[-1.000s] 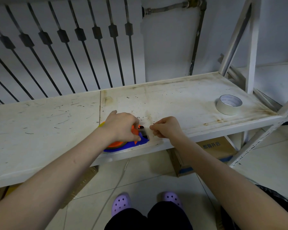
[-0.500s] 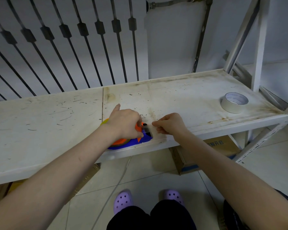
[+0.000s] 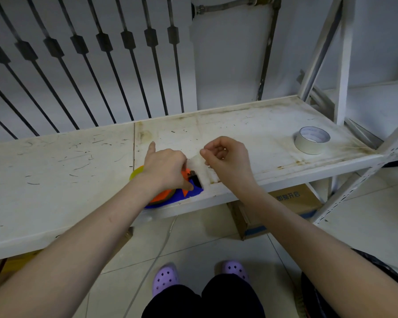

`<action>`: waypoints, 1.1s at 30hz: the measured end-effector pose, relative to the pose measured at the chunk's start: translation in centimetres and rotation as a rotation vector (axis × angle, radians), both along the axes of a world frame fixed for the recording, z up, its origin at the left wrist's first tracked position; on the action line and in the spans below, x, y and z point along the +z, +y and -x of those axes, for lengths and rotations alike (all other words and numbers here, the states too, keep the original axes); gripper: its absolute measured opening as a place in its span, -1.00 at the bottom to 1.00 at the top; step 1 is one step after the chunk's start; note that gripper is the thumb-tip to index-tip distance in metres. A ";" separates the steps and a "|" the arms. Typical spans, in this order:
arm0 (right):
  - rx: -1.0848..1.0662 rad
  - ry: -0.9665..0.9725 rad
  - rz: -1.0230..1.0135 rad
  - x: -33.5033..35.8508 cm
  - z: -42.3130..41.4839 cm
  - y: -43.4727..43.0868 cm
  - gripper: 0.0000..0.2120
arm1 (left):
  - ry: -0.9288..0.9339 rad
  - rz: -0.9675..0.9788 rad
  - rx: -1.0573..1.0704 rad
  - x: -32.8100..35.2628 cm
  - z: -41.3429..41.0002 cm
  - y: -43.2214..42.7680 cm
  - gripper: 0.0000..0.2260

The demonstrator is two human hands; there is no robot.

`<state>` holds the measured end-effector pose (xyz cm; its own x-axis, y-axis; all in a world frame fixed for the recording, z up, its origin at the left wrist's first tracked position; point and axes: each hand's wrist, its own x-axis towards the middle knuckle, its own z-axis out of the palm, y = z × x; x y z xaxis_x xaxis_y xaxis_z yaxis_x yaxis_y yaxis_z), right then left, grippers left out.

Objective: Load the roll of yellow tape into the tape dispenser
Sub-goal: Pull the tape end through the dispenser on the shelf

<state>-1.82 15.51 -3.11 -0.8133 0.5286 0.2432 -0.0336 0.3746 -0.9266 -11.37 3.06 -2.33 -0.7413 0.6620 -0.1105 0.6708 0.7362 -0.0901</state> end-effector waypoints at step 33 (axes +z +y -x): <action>-0.010 -0.334 0.573 -4.6 -1.0 0.3 -0.80 | 0.057 -0.053 -0.301 0.1 -1.4 -2.3 -0.67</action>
